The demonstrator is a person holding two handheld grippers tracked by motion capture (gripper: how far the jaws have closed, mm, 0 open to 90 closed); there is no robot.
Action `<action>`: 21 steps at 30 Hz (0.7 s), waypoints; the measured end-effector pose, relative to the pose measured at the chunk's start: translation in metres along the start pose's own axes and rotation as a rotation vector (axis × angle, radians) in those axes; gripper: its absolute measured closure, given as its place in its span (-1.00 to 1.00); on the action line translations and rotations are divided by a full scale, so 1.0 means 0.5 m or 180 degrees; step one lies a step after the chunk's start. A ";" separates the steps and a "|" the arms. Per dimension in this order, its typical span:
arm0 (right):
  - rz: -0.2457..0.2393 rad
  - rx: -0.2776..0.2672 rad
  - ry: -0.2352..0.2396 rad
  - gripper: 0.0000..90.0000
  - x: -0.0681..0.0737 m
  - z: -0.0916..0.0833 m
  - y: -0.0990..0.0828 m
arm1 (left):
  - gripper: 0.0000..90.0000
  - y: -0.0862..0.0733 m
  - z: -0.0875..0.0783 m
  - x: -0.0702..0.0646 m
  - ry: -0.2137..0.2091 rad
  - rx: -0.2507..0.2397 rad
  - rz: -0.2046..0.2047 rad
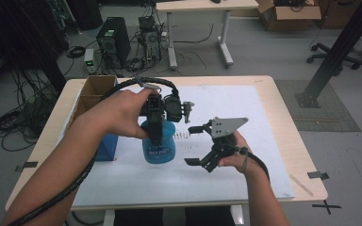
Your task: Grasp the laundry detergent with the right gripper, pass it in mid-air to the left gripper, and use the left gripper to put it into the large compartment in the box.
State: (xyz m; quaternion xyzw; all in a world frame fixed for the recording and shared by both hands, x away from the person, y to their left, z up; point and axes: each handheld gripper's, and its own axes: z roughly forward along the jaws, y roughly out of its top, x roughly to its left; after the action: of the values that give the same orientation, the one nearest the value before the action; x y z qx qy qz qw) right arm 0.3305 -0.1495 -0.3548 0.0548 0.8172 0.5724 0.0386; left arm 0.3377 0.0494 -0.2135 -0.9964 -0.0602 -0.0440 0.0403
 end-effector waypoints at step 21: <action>0.0001 0.0420 -0.0381 -1.00 -0.025 -0.149 0.022 | -0.16 -0.040 -0.069 0.071 0.0007 -0.0003 -0.1095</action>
State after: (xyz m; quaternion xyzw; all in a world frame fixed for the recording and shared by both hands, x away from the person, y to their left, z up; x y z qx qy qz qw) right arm 0.3341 -0.2168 -0.3192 0.0914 0.8494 0.5130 0.0836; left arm 0.3677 0.0704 -0.1746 -0.9714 -0.2297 -0.0513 0.0317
